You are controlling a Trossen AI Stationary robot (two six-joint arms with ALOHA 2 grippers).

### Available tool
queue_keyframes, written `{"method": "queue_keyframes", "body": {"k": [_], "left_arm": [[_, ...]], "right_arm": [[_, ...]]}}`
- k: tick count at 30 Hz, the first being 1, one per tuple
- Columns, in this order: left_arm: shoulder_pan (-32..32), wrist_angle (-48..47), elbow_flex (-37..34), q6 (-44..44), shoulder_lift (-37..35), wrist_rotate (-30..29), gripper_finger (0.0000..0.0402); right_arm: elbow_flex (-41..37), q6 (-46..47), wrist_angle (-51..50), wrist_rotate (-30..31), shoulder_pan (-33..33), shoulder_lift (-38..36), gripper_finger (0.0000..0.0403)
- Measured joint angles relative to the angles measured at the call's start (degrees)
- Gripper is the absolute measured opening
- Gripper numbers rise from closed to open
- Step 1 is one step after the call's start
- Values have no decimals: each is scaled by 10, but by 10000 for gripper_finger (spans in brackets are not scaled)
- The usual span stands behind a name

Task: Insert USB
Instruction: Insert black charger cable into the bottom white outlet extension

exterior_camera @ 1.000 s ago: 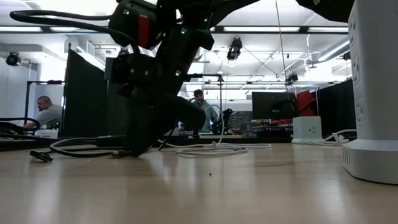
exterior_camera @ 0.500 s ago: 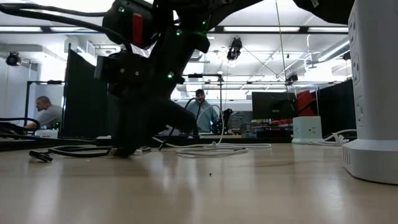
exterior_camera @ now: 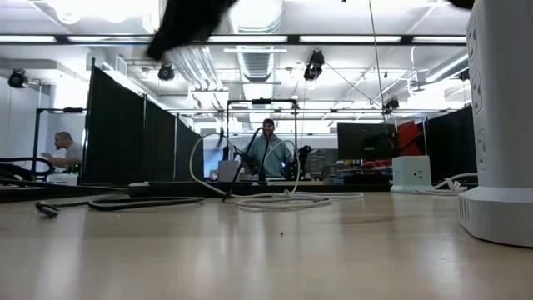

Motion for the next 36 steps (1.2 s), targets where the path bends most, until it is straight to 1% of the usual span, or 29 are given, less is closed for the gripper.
{"method": "queue_keyframes", "body": {"k": [3, 6, 10, 13, 14, 15, 16, 19, 22, 24, 27, 29, 31, 34, 36], "left_arm": [[-10, 0, 26, 54, 0, -36, 47], [-21, -2, 35, 124, 0, -99, 47], [-22, -2, 35, 225, 0, -231, 47], [-6, -2, 34, 262, 0, -357, 50], [2, -1, 34, 267, 0, -387, 53], [9, -2, 34, 276, -1, -404, 57], [17, -1, 34, 285, -2, -407, 63], [53, 7, 37, 282, -4, -408, 92], [100, 27, 43, 275, -9, -408, 132], [128, 46, 47, 285, -8, -389, 164], [158, 84, 64, 327, -8, -327, 211], [170, 127, 74, 389, -9, -275, 240], [181, 193, 80, 463, -9, -225, 264], [197, 298, 83, 569, -11, -135, 287], [212, 339, 88, 601, -15, -69, 292]], "right_arm": [[15, 55, -8, -14, -2, -62, 17], [18, 112, -9, -17, -2, -114, 17], [19, 174, 27, -14, -2, -194, 17], [20, 199, 80, -15, 1, -234, 17], [20, 205, 98, -17, 3, -240, 17], [19, 211, 120, -20, 3, -248, 17], [18, 215, 140, -27, 6, -252, 17], [18, 221, 197, -43, 8, -266, 17], [19, 215, 237, -52, 9, -272, 17], [19, 215, 255, -74, 9, -268, 17], [17, 205, 269, -90, 8, -261, 17], [18, 188, 277, -92, 8, -262, 17], [19, 179, 281, -92, 8, -265, 17], [19, 155, 291, -107, 9, -264, 17], [18, 153, 309, -134, 10, -263, 17]]}}
